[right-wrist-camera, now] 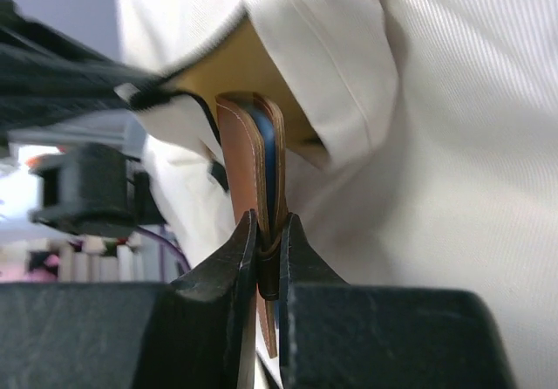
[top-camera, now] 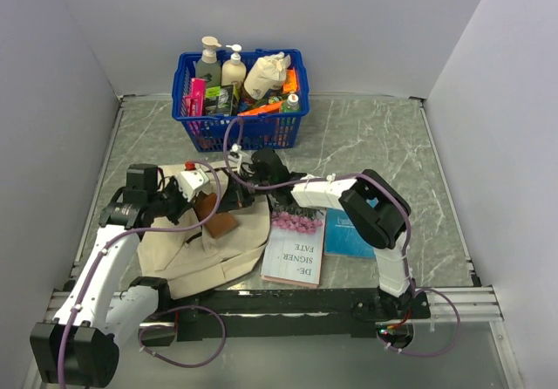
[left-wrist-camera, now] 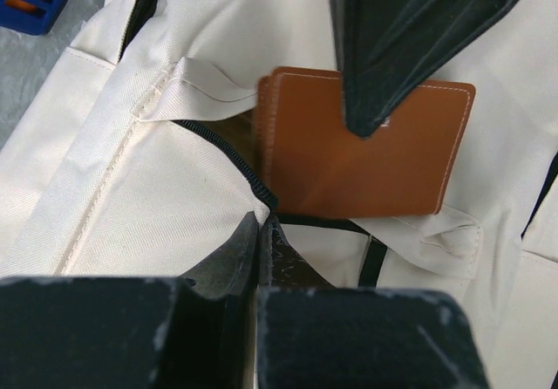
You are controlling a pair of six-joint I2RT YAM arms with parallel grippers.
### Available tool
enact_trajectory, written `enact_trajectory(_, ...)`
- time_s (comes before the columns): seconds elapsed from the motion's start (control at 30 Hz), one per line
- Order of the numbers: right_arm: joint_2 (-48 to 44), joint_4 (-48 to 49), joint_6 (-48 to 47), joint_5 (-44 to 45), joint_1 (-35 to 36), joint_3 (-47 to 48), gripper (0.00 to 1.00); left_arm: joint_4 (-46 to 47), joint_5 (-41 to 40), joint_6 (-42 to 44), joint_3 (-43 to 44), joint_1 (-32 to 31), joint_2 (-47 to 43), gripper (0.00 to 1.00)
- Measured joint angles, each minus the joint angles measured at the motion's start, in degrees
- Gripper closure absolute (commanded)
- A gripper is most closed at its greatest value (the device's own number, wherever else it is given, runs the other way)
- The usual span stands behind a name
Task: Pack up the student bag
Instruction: Adjust the personal item in the student bag.
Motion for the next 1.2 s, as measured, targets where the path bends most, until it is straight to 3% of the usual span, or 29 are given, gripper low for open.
enact_trajectory(0.7,4.31,-2.38,5.29,10.43,3.48,11.50,1.00,-0.85,-1.75,-0.59,3.17,-0.81,-0.33,0.97)
enact_trajectory(1.03,8.24,0.00,8.41,10.10,5.55,15.78,1.00,-1.73,0.70,-3.19,4.79,-1.29,0.17,0.99)
enact_trajectory(1.1,8.70,1.53,9.29,9.03,5.60,15.61,0.86,-1.70,0.94,-3.54,4.79,-1.29,0.26,0.99)
enact_trajectory(1.13,8.79,1.84,9.73,8.55,5.70,15.30,0.60,-1.70,0.98,-3.93,4.79,-1.29,0.28,0.99)
enact_trajectory(1.2,8.79,2.34,9.79,8.02,5.68,14.51,0.38,-1.53,1.05,-4.52,4.57,-1.31,0.33,0.99)
